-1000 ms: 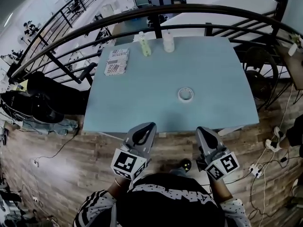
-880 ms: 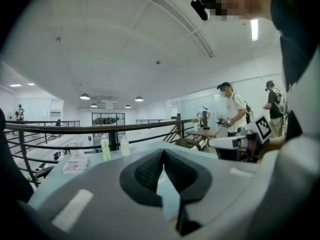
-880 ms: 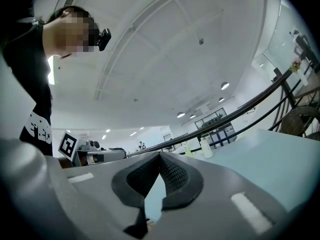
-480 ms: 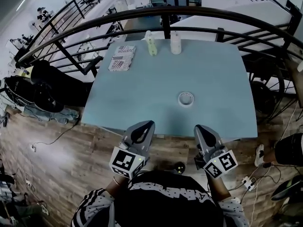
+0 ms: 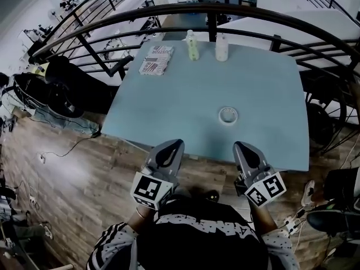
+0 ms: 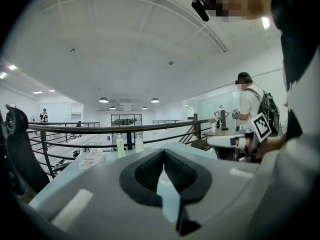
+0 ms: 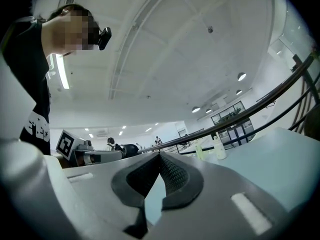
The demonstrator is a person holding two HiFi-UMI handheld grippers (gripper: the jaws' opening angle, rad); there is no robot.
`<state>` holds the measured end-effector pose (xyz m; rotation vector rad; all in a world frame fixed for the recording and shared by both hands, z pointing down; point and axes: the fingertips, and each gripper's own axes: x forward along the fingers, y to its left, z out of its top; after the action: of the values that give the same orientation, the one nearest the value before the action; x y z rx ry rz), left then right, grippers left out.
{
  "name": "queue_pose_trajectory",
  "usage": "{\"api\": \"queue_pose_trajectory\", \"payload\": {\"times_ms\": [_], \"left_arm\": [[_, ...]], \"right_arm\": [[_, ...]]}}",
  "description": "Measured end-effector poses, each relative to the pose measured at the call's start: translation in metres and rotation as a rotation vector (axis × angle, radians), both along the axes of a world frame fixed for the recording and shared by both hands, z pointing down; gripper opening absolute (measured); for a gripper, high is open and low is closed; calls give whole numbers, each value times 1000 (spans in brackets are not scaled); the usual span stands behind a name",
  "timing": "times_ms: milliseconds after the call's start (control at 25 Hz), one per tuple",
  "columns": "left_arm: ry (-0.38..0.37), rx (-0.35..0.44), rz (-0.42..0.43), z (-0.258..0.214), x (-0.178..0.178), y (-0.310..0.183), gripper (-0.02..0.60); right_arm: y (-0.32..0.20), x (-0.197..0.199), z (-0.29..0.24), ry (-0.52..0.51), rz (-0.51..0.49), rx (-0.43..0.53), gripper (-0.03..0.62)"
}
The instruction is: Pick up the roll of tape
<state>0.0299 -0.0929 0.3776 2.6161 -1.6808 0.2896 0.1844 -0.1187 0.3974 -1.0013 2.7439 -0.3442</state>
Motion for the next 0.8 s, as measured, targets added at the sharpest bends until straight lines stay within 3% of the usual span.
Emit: {"api": "queue_pose_trajectory", "payload": {"times_ms": [360,800], "left_arm": [[18,12,18,1,-3,-2,0],[42,37,143,-1,30,-41,0]], "right_arm": [[2,-2,4,37,17,6,3],[-11,31,3,109,139,5,3]]}}
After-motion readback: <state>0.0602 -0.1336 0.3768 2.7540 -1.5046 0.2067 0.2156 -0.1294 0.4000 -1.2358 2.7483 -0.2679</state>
